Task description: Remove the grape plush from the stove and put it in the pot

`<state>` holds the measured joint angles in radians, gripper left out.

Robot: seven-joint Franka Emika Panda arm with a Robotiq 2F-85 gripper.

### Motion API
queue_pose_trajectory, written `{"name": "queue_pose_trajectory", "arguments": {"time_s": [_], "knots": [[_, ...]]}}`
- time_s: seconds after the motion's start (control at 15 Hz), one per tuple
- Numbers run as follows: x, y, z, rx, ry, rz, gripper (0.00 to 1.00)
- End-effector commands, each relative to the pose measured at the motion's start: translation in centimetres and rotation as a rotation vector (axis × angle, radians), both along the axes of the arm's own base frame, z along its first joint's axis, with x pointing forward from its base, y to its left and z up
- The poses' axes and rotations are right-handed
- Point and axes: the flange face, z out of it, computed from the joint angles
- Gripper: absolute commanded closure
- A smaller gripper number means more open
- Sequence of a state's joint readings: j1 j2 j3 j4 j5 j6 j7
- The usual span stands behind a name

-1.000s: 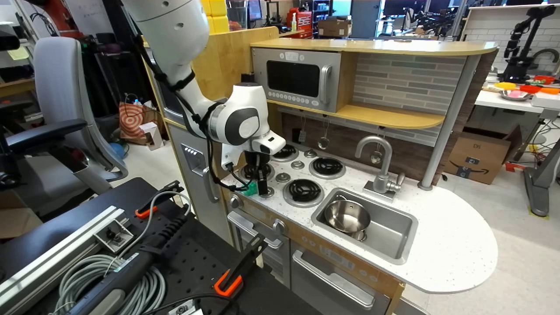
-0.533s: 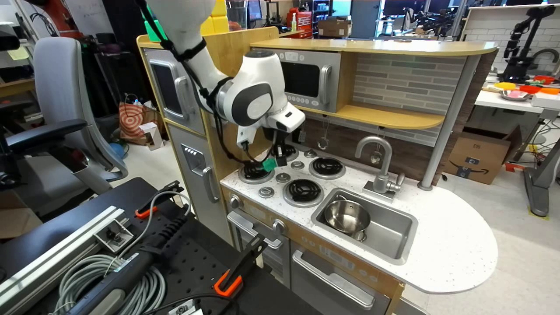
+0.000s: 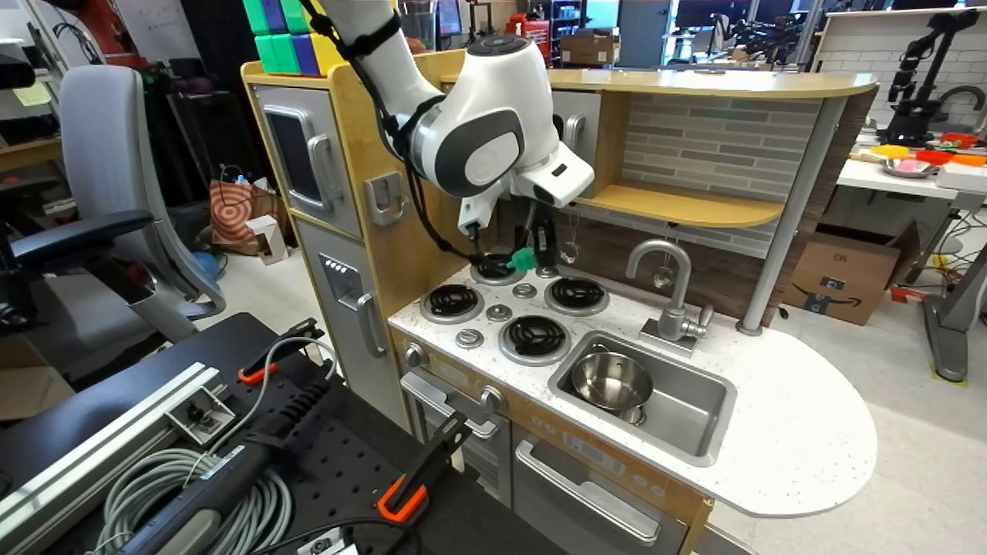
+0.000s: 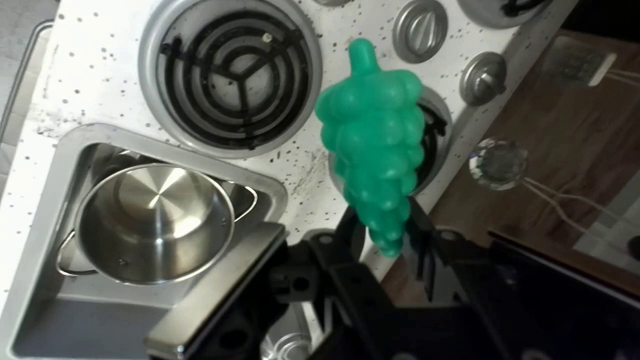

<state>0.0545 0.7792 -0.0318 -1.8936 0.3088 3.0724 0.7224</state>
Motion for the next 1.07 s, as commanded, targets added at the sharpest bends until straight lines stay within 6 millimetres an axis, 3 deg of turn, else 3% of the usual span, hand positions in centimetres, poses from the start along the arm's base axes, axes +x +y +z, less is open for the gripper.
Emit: {"name": "queue_pose_trajectory", "arguments": {"time_s": [0.0, 0.33, 0.67, 1.0], "knots": [[-0.9, -3.2, -2.6, -0.013, 0.037, -0.082, 0.94], [-1.9, -8.7, -5.0, -0.03, 0.077, -0.22, 0.94], [-1.0, -14.3, -5.0, -0.049, 0.069, -0.377, 0.94], [1.0, -16.8, -5.9, -0.066, 0.127, -0.476, 0.94]]}}
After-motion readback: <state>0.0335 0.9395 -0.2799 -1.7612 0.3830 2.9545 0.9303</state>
